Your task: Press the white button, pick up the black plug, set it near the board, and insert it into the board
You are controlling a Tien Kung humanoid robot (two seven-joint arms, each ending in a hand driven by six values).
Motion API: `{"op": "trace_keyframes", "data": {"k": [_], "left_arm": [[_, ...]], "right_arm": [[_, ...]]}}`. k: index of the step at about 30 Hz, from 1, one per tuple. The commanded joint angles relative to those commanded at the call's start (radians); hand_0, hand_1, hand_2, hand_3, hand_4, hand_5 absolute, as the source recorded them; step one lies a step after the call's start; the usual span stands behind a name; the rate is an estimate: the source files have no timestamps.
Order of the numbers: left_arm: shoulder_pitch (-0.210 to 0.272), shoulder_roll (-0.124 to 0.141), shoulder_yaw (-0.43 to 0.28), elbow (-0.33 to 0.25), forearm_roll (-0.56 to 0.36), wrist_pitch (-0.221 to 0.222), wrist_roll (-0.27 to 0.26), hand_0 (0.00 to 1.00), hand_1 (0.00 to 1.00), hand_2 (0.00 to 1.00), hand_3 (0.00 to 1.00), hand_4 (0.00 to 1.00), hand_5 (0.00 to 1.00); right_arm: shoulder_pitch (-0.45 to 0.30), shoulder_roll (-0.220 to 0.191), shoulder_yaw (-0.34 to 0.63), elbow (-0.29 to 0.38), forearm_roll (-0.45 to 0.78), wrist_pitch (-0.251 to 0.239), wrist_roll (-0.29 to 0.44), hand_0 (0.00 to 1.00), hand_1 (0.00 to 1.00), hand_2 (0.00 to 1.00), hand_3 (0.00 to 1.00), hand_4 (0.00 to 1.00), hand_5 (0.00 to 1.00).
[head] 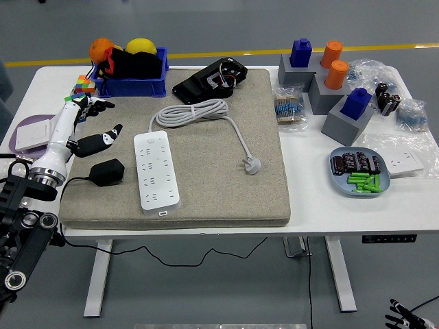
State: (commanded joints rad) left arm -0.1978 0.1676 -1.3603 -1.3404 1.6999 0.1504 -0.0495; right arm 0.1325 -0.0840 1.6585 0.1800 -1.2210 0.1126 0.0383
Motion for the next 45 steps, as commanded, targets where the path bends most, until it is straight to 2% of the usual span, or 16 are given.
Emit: {"op": "trace_keyframes", "data": {"k": [5, 7, 8, 13, 14, 16, 19, 20, 25, 26, 31, 32, 37, 38, 45], "left_arm": [[-0.028, 0.027, 0.061, 0.008, -0.021, -0.023, 0.027, 0.719, 0.741, 0.716, 0.594, 0.756, 0.002], [-0.052, 0.048, 0.101, 0.019, -0.035, -0.036, 0.048, 0.719, 0.741, 0.716, 0.594, 0.756, 0.002], [-0.064, 0.058, 0.121, 0.023, -0.045, -0.042, 0.058, 0.684, 0.717, 0.709, 0.619, 0.754, 0.002], [-0.147, 0.116, 0.234, 0.052, -0.073, -0.085, 0.117, 0.684, 0.717, 0.709, 0.619, 0.754, 0.002], [-0.169, 0.127, 0.259, 0.064, -0.072, -0.094, 0.131, 0.314, 0.534, 0.574, 0.65, 0.748, 0.002], [-0.203, 0.14, 0.292, 0.081, -0.071, -0.107, 0.15, 0.314, 0.534, 0.574, 0.65, 0.748, 0.002], [-0.255, 0.155, 0.337, 0.117, -0.079, -0.104, 0.149, 0.314, 0.534, 0.574, 0.65, 0.748, 0.002], [-0.272, 0.158, 0.351, 0.129, -0.086, -0.103, 0.147, 0.183, 0.357, 0.408, 0.673, 0.597, 0.002], [-0.349, 0.171, 0.425, 0.182, -0.105, -0.113, 0.165, 0.183, 0.357, 0.408, 0.673, 0.597, 0.002], [-0.363, 0.173, 0.442, 0.192, -0.105, -0.118, 0.177, 0.041, 0.066, 0.138, 0.669, 0.243, 0.002], [-0.432, 0.18, 0.532, 0.239, -0.117, -0.149, 0.242, 0.041, 0.066, 0.138, 0.669, 0.243, 0.002], [-0.441, 0.181, 0.545, 0.247, -0.12, -0.154, 0.251, 0.02, 0.031, 0.127, 0.629, 0.071, 0.002], [-0.49, 0.183, 0.624, 0.295, -0.14, -0.174, 0.297, 0.02, 0.031, 0.127, 0.629, 0.071, 0.002], [-0.498, 0.183, 0.636, 0.303, -0.143, -0.176, 0.302, 0.015, 0.027, 0.136, 0.613, 0.114, 0.002], [-0.527, 0.177, 0.669, 0.339, -0.146, -0.183, 0.326, 0.01, 0.025, 0.137, 0.611, 0.126, 0.002]], "right_arm": [[-0.002, 0.0, 0.01, 0.0, -0.003, 0.0, 0.003, 0.724, 0.609, 0.555, 0.66, 0.736, 0.493], [-0.002, 0.0, 0.023, 0.0, -0.009, 0.0, 0.003, 0.724, 0.609, 0.555, 0.66, 0.736, 0.493], [-0.002, 0.0, 0.026, 0.0, -0.01, 0.0, 0.002, 0.724, 0.609, 0.555, 0.66, 0.735, 0.494], [0.0, -0.006, 0.033, 0.0, -0.013, -0.001, 0.0, 0.724, 0.609, 0.555, 0.66, 0.735, 0.494], [0.0, -0.007, 0.033, 0.0, -0.013, -0.002, 0.001, 0.724, 0.609, 0.555, 0.659, 0.735, 0.493], [0.001, -0.01, 0.034, 0.0, -0.012, -0.003, 0.0, 0.724, 0.609, 0.555, 0.659, 0.735, 0.493], [0.002, -0.013, 0.033, 0.0, -0.01, -0.004, -0.001, 0.724, 0.609, 0.555, 0.659, 0.735, 0.493], [0.003, -0.014, 0.031, 0.0, -0.008, -0.004, -0.001, 0.724, 0.609, 0.555, 0.66, 0.735, 0.494], [0.006, -0.014, 0.035, 0.0, -0.005, -0.005, -0.003, 0.724, 0.609, 0.555, 0.66, 0.735, 0.494], [0.006, -0.014, 0.035, 0.0, -0.005, -0.005, -0.003, 0.724, 0.609, 0.555, 0.659, 0.735, 0.493], [0.008, -0.015, 0.037, 0.0, -0.004, -0.006, -0.004, 0.724, 0.609, 0.555, 0.659, 0.735, 0.493], [0.008, -0.015, 0.038, 0.0, -0.004, -0.006, -0.004, 0.724, 0.609, 0.555, 0.66, 0.735, 0.493], [0.01, -0.018, 0.038, 0.0, -0.003, -0.006, -0.003, 0.724, 0.609, 0.555, 0.66, 0.735, 0.493], [0.01, -0.019, 0.038, 0.0, -0.004, -0.006, -0.004, 0.724, 0.609, 0.555, 0.659, 0.735, 0.492], [0.01, -0.019, 0.046, 0.0, -0.008, -0.006, -0.006, 0.724, 0.608, 0.555, 0.659, 0.735, 0.492]]}}
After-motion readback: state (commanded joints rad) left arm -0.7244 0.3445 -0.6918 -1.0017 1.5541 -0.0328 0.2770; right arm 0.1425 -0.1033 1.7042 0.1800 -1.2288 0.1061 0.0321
